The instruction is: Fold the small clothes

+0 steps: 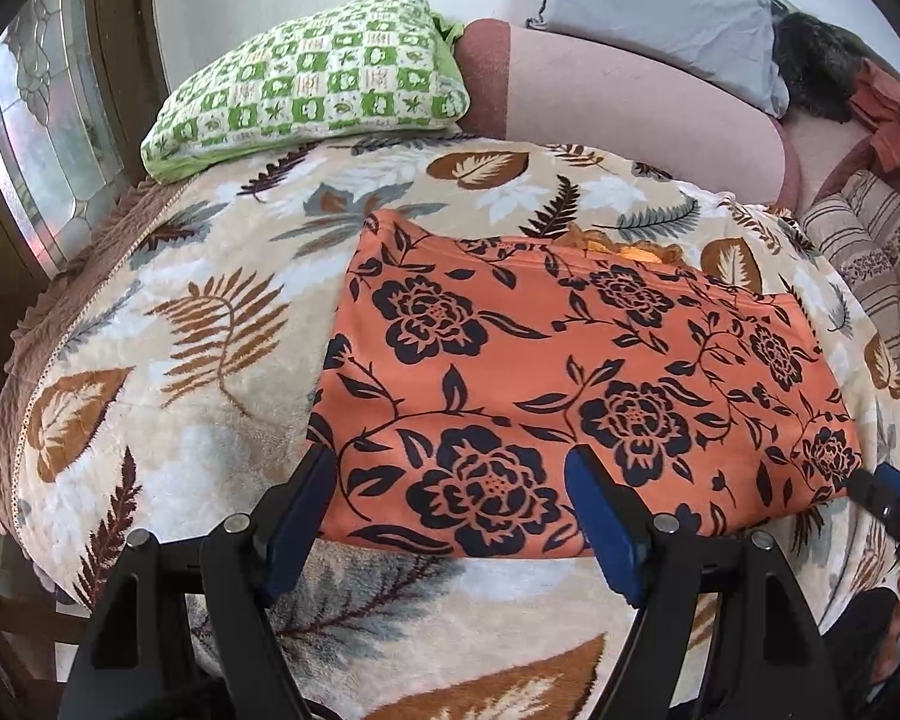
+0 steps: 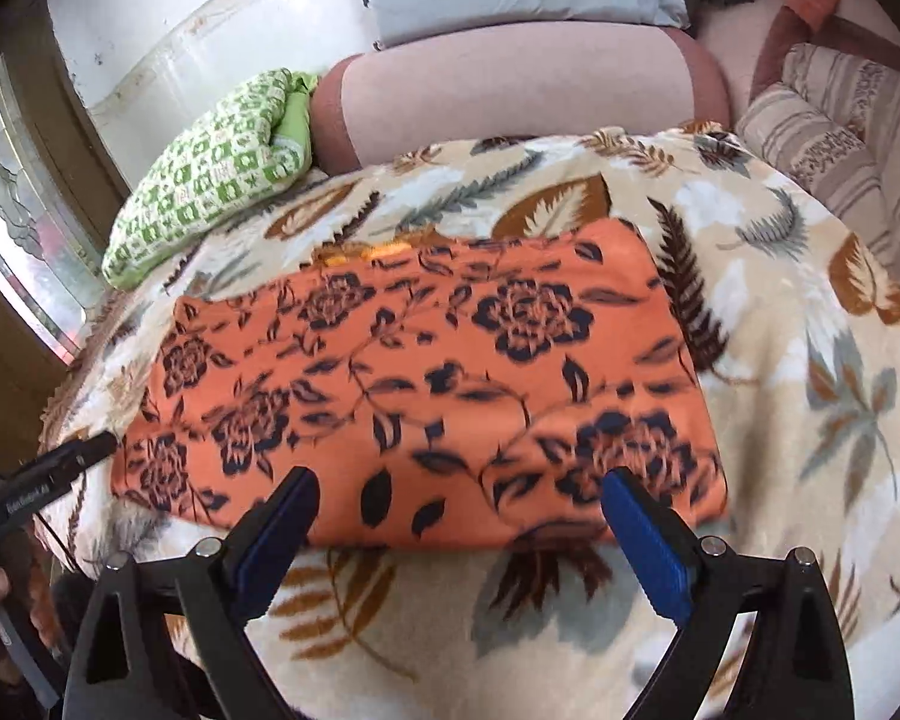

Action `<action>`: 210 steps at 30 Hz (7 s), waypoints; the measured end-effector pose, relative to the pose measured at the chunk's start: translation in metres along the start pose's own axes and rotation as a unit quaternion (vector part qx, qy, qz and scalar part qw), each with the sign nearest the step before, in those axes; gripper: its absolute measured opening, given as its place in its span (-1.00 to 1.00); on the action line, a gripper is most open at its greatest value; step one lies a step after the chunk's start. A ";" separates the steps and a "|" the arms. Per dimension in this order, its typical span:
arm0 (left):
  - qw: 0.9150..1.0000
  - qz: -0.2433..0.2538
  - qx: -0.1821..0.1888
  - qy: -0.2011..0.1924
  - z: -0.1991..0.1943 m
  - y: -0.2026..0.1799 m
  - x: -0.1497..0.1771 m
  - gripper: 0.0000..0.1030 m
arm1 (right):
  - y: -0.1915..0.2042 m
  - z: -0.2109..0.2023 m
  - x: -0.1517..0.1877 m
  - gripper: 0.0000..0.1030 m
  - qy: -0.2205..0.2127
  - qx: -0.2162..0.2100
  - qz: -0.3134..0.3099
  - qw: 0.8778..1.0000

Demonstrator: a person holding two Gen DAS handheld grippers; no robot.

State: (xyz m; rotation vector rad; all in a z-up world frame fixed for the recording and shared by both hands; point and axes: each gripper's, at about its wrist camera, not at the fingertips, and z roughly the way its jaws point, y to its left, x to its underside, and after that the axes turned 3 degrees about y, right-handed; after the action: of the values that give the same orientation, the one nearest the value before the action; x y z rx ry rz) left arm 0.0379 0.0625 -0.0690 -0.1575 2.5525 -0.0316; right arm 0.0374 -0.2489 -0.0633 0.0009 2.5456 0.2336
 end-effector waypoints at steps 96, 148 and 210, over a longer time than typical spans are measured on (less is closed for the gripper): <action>0.998 0.048 -0.024 0.035 0.111 -0.040 -0.027 0.77 | -0.103 0.077 -0.025 0.55 0.090 -0.122 0.164 0.975; 0.998 -0.063 -0.003 -0.016 0.042 0.081 0.002 0.83 | -0.158 0.155 -0.156 0.41 0.069 -0.086 0.169 0.979; 1.000 0.011 0.009 -0.006 0.060 0.082 -0.018 0.57 | -0.031 0.103 -0.064 0.79 0.096 -0.203 0.106 0.969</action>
State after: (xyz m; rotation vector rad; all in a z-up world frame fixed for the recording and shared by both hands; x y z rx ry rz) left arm 0.0773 0.1467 -0.1141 -0.1223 2.5409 -0.0458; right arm 0.1493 -0.2651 -0.1173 0.0983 2.6396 0.8740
